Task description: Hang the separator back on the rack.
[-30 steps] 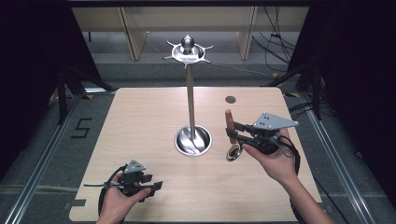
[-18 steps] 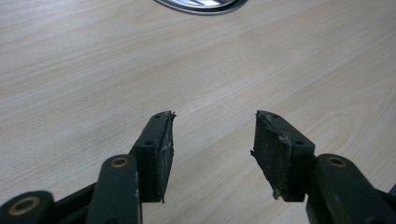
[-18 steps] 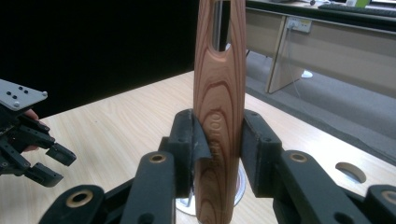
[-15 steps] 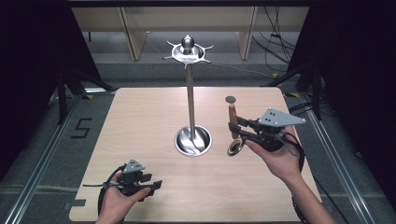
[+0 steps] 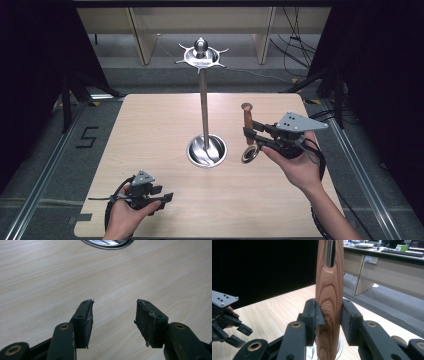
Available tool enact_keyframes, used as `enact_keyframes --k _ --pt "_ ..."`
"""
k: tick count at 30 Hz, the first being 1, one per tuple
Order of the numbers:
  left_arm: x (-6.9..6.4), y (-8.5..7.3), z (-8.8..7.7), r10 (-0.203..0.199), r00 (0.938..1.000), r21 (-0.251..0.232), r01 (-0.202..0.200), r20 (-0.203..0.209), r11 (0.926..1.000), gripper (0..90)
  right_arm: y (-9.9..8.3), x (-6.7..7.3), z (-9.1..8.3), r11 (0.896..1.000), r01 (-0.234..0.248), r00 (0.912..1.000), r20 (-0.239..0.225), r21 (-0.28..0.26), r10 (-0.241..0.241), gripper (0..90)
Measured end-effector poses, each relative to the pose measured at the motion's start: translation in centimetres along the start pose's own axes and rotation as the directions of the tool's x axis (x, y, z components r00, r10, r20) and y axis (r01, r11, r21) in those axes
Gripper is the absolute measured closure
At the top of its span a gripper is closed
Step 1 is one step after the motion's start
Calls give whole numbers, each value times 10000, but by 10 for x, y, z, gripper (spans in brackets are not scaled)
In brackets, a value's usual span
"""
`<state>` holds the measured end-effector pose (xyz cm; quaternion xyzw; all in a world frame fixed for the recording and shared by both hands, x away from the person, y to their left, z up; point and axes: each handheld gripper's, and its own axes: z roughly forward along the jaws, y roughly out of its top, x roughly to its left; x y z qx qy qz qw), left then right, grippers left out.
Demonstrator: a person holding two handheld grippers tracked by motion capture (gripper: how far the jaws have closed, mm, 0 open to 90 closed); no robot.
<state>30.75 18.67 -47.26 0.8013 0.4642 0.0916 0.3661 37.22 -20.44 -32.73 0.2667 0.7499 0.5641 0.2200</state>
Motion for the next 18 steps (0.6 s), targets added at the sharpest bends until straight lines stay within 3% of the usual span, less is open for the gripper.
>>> enact_keyframes --k 3,8,9,17,18 --pt "0 0 0 66 10000 60 -66 6 10000 470 4 -3 0 9996 240 9997 -39 -130 -241 687" --pt "0 0 1 -188 9998 -121 188 2 9998 469 8 -5 -3 9995 2 10000 23 -324 -1 686" --pt "1 0 0 20 10000 14 -20 43 10000 470 8 -7 -4 9994 181 9998 122 -301 -177 686" --pt "1 0 0 -75 10000 -105 75 -37 9999 470 12 -10 -8 9990 5 9997 231 -441 6 686" --pt "1 0 0 -83 10000 -130 83 -49 9999 470 13 -11 -8 9987 198 9995 243 -474 -187 686"
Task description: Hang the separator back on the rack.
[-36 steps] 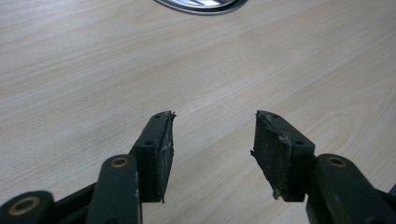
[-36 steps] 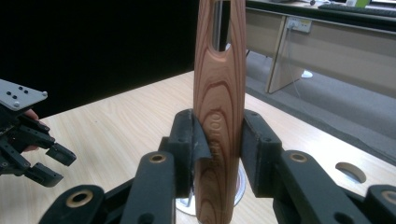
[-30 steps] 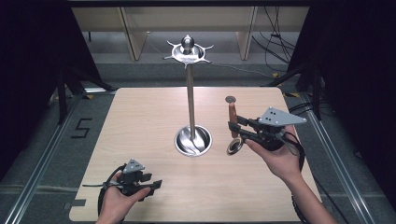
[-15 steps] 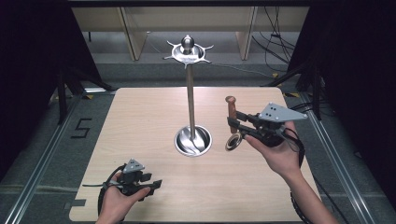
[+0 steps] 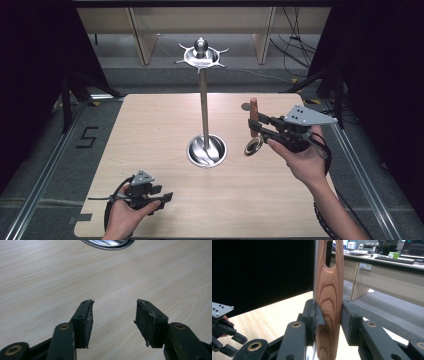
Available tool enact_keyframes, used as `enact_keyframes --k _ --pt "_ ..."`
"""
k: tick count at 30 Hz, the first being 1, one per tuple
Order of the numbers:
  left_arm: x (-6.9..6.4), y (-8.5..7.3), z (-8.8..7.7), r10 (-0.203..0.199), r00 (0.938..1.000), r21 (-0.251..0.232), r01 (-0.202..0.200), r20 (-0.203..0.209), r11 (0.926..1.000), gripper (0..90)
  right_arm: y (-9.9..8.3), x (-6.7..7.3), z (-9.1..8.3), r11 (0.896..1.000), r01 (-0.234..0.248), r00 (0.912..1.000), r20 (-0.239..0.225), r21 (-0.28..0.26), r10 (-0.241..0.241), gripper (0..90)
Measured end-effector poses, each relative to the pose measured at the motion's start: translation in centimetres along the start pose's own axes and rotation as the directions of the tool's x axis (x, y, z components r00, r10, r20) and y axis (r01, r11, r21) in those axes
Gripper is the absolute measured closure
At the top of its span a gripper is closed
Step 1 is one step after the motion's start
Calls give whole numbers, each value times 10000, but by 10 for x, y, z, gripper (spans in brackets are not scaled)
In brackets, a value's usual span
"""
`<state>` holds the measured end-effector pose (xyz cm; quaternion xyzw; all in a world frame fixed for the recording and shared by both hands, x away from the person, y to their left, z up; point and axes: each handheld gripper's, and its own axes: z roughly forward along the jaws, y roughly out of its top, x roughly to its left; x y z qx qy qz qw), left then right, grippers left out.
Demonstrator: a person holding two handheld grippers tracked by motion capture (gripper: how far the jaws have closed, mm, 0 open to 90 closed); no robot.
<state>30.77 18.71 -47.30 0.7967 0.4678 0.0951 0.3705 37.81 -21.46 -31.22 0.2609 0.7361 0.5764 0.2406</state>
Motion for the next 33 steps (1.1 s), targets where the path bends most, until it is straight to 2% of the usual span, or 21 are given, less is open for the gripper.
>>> enact_keyframes --k 2,3,4,5,7,8,9,10,11,13,14,16,17,19,20,25,30,33 --pt "-1 0 0 -44 10000 -28 44 68 10000 470 2 0 0 10000 -22 10000 -55 43 22 686" --pt "1 0 -2 164 9998 193 -166 134 9997 470 2 0 1 10000 20 10000 -10 45 -20 686" --pt "1 1 -2 111 9998 241 -115 179 9996 470 3 1 1 10000 37 10000 65 10 -37 686" --pt "0 0 -1 61 10000 41 -61 54 10000 470 4 1 2 10000 43 10000 -46 3 -43 686" --pt "0 0 -1 59 9999 54 -60 92 10000 470 5 3 3 10000 -34 10000 6 29 34 686" --pt "0 0 0 -14 10000 -41 14 -39 10000 470 6 2 3 10000 56 10000 -40 60 -55 686" --pt "0 0 0 -7 10000 -34 7 -33 10000 470 6 2 3 10000 56 10000 -40 60 -55 686" --pt "0 0 0 -5 10000 -36 5 -29 10000 470 7 4 3 9998 -193 9998 -56 111 193 686" --pt "-1 0 0 -5 10000 -36 5 -16 10000 470 9 3 5 10000 -51 10000 -55 19 51 686" --pt "-1 0 0 -41 10000 -44 41 7 10000 470 11 4 5 9999 -146 9998 -97 47 147 686" --pt "-1 0 0 -48 10000 -41 48 2 10000 469 12 3 6 10000 13 10000 10 -64 -13 686" --pt "-1 0 0 -38 10000 -41 38 -10 10000 469 14 3 7 9999 -116 9998 -165 -1 116 686" --pt "-1 0 0 -33 10000 -43 33 7 10000 469 15 4 7 9999 -130 9999 -32 -37 130 686" --pt "-1 0 0 -34 10000 -74 34 -8 10000 469 16 3 7 9999 -106 9999 -64 -55 105 686" --pt "-1 0 0 -35 10000 -76 35 -1 10000 469 17 2 7 10000 51 10000 -2 -53 -51 686" --pt "-1 0 0 -37 10000 -2 37 33 10000 470 19 3 9 9999 -110 9999 -133 -66 109 686" --pt "-1 0 0 -46 10000 -88 46 -7 10000 470 21 2 9 9998 30 10000 33 -182 -30 686" --pt "0 0 -2 173 9998 110 -173 78 9998 470 23 2 10 9999 -108 9998 -138 -99 107 686"
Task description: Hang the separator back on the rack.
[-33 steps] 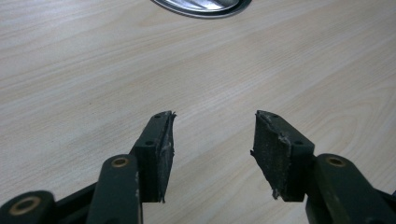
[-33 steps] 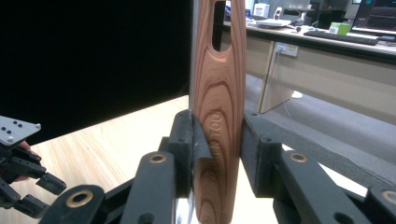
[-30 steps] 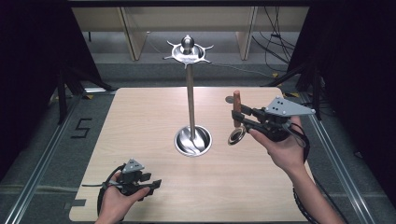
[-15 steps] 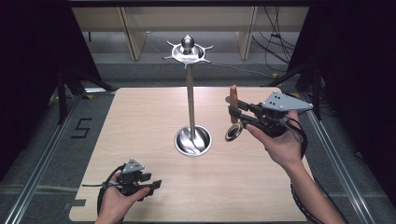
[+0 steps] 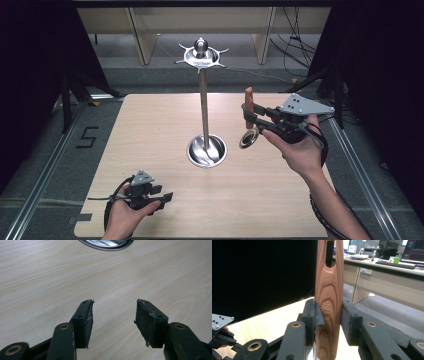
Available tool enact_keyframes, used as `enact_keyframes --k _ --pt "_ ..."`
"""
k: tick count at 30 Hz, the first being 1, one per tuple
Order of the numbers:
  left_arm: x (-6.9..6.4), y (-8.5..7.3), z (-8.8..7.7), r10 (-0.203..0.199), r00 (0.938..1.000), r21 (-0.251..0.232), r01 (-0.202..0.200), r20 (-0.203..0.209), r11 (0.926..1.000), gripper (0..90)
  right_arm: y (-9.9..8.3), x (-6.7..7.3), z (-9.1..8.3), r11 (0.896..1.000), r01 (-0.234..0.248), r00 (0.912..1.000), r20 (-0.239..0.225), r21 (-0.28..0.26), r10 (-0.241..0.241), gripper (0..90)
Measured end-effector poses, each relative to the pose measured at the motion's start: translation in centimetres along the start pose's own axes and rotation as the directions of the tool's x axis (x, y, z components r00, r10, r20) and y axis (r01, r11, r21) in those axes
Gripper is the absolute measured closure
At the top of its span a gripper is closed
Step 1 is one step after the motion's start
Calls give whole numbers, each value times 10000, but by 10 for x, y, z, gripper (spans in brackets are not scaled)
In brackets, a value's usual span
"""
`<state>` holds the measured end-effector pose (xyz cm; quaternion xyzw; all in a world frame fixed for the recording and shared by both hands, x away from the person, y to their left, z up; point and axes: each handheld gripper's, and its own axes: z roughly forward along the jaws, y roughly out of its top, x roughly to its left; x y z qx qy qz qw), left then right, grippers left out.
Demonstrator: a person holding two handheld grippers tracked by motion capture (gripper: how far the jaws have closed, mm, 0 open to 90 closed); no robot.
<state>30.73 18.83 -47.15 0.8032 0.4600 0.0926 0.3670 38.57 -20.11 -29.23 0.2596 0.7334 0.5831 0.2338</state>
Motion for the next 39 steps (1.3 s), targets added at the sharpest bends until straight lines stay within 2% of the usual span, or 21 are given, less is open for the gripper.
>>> enact_keyframes --k 1,2,8,9,11,15,16,20,21,23,26,33,34,35,38,39 --pt "-1 0 2 -208 9998 -162 207 -69 9997 470 1 -1 1 10000 59 10000 50 -65 -59 686" --pt "-2 0 2 -244 9997 -211 244 -31 9995 470 2 -1 0 10000 35 10000 5 -37 -35 686" --pt "-2 0 2 -258 9997 -228 258 -9 9994 470 6 -1 2 10000 -9 10000 -1 -76 9 686" --pt "-1 0 1 -133 9999 -108 133 32 9999 469 7 -1 3 9998 96 9999 97 -165 -95 686" --pt "-1 0 2 -227 9997 -150 226 -40 9996 469 8 -1 4 9999 -40 10000 -40 -106 39 686" --pt "-2 0 2 -261 9997 -227 260 -37 9994 469 10 -1 7 9998 101 9999 27 -172 -100 686" --pt "0 0 0 -67 9999 -16 67 89 10000 469 11 -1 7 9999 60 10000 12 -142 -60 686" --pt "-1 0 1 -230 9997 -136 230 -3 9996 469 12 1 8 9998 -155 9999 -45 -124 155 686" --pt "-1 0 1 -241 9997 -155 241 1 9996 469 13 -1 9 9998 50 10000 -9 -173 -50 686" --pt "-2 0 2 -260 9996 -254 259 -51 9993 469 14 -1 9 9998 73 10000 27 -161 -72 686" --pt "-1 0 1 -224 9997 -185 223 -21 9996 469 15 0 10 9998 -30 10000 8 -189 30 685" --pt "-2 0 1 -284 9996 -250 284 -8 9993 469 18 -1 12 9996 130 9999 -51 -267 -132 686" --pt "-1 0 1 -245 9997 -219 246 57 9995 469 18 0 12 9998 -15 10000 -35 -188 14 686" --pt "0 0 0 -90 9999 -71 90 47 9999 469 19 -1 12 9998 70 10000 -15 -193 -70 686" --pt "-1 0 1 -227 9997 -230 226 -40 9995 469 20 -2 13 9996 149 9998 112 -254 -146 686" --pt "-1 0 1 -227 9997 -230 226 -40 9995 469 21 -2 13 9998 4 10000 23 -202 -4 685"
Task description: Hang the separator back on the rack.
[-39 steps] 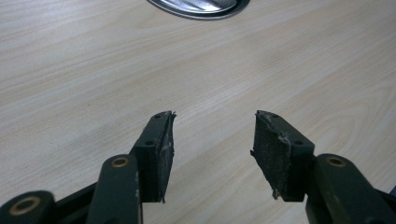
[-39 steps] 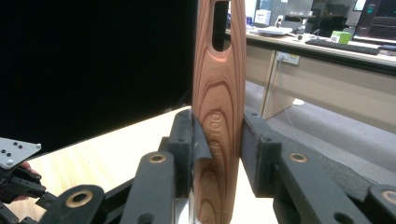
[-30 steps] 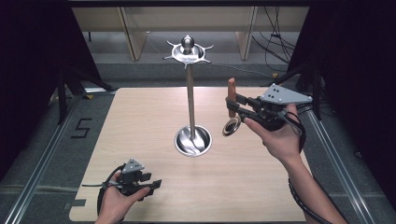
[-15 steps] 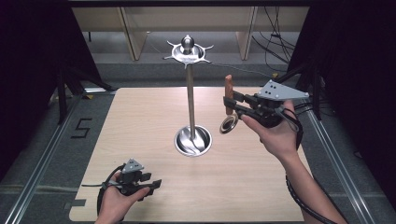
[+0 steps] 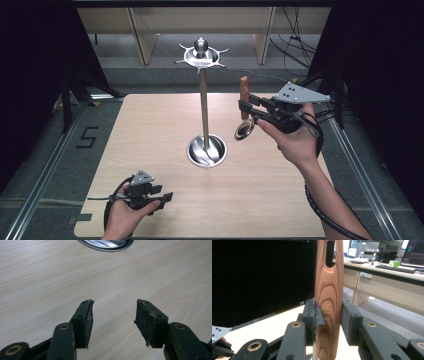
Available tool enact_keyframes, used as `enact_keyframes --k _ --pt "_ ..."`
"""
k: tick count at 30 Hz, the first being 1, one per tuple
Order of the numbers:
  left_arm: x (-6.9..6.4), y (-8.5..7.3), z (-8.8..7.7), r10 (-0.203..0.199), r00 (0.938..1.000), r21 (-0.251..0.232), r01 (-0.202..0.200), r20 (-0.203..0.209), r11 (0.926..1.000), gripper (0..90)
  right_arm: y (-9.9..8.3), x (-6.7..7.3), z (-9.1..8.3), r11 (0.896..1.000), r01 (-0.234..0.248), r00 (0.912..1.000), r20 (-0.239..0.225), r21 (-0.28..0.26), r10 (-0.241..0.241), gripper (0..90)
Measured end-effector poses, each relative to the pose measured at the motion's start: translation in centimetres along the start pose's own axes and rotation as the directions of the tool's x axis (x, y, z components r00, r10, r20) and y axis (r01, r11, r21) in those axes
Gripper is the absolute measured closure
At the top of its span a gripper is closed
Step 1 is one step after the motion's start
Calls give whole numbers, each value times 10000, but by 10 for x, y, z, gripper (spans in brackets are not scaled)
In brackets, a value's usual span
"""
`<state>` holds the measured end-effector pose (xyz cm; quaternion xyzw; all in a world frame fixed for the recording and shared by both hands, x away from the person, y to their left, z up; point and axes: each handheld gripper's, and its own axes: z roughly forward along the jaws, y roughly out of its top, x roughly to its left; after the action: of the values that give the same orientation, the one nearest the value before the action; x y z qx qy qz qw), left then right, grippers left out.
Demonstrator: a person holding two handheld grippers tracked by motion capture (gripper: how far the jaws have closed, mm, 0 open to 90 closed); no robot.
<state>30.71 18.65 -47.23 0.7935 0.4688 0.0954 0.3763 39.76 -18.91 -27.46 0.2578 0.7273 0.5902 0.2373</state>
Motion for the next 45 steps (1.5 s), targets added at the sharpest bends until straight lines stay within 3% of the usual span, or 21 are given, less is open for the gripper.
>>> enact_keyframes --k 5,6,10,17,18,32,33,40,45 --pt "0 0 -1 14 10000 29 -15 96 10000 470 4 0 2 10000 37 10000 -34 -41 -37 686" --pt "2 1 -3 301 9995 279 -304 113 9991 470 5 0 3 10000 14 10000 -29 -42 -14 686" --pt "1 1 -2 122 9999 45 -122 52 9999 470 9 -1 5 10000 -52 10000 -5 11 52 686" --pt "2 1 -3 247 9997 180 -248 85 9995 470 13 -3 11 9999 107 9999 -14 -4 -107 686" --pt "1 1 -2 16 10000 82 -16 87 10000 470 14 -3 11 10000 71 10000 -21 15 -71 686" --pt "1 1 -2 -33 9999 -12 33 121 10000 470 19 -9 18 9997 156 9998 -145 181 -153 686" --pt "2 1 -3 177 9997 157 -179 139 9997 470 20 -9 18 9998 148 9998 -148 154 -146 686" --pt "1 1 -2 52 10000 40 -52 16 10000 470 22 -9 22 9996 120 9997 -213 256 -115 686" --pt "2 1 -3 112 9999 136 -114 121 9998 470 23 -9 26 9988 349 9991 -273 348 -339 686"
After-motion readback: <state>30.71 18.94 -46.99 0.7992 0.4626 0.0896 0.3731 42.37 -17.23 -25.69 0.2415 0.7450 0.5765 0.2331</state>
